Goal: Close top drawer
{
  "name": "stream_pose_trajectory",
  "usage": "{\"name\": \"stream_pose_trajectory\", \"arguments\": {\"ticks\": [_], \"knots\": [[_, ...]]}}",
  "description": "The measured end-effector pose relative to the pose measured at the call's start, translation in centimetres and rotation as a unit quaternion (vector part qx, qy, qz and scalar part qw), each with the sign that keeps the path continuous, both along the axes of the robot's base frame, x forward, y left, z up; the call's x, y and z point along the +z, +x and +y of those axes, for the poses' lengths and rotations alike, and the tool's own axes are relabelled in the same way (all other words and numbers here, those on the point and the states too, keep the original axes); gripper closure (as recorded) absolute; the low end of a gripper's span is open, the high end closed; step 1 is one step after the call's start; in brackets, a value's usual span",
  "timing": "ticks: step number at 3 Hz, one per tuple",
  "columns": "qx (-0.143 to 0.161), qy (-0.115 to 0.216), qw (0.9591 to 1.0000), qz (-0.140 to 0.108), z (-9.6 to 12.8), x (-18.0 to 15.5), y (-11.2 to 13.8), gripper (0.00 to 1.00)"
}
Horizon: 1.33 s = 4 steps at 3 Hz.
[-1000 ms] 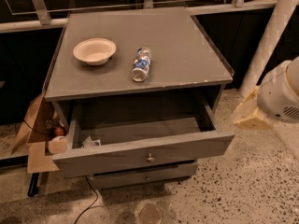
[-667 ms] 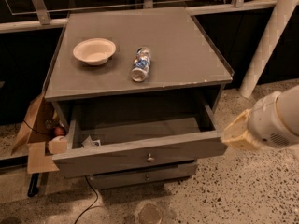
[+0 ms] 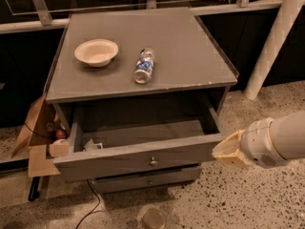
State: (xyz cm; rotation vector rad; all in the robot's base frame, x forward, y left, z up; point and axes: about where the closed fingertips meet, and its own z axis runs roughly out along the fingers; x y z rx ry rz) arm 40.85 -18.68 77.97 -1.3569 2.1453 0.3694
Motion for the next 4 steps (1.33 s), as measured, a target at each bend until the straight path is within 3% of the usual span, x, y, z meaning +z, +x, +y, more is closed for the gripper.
{"name": "stream_pose_trajectory", "arguments": {"ticks": [1,2,4], "knots": [[0.003,-0.007,1.0,0.001,-0.5,-0.9,-0.3,1.0],[0.019,-0.009,0.9997,-0.014,-0.7,-4.1,-0.6,1.0],[0.069,0.0,0.9946,-0.078,0.3,-11.8,1.7,1.0]]}}
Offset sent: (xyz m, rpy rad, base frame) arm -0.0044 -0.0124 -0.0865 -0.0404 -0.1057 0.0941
